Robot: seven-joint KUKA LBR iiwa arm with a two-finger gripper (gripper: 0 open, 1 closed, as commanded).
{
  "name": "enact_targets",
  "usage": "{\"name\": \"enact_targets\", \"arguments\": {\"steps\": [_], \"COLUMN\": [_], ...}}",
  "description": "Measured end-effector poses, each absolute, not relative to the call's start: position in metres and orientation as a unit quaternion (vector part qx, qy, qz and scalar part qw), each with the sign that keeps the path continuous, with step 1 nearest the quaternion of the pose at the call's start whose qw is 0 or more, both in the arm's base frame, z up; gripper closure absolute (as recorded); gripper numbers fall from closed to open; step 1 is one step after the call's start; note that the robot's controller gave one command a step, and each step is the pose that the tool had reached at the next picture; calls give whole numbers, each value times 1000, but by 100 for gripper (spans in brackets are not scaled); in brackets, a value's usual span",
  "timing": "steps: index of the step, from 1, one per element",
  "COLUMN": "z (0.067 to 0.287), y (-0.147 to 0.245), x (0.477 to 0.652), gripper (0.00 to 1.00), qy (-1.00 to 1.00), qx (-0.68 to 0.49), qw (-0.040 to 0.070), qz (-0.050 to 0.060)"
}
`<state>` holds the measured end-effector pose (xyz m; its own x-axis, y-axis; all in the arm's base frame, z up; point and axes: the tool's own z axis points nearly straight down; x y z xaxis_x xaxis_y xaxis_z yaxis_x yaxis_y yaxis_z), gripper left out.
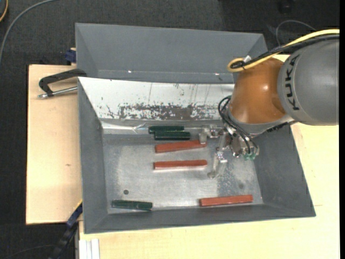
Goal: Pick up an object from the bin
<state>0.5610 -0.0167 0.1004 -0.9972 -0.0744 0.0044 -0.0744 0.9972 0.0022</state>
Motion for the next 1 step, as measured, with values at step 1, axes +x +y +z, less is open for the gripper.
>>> {"name": "enact_targets", "arguments": {"steps": [1], "z": [71], "y": [52], "x": [557], "gripper": [0], "qy": [-984], "qx": [178], "qw": [-2], "qz": [-1]}}
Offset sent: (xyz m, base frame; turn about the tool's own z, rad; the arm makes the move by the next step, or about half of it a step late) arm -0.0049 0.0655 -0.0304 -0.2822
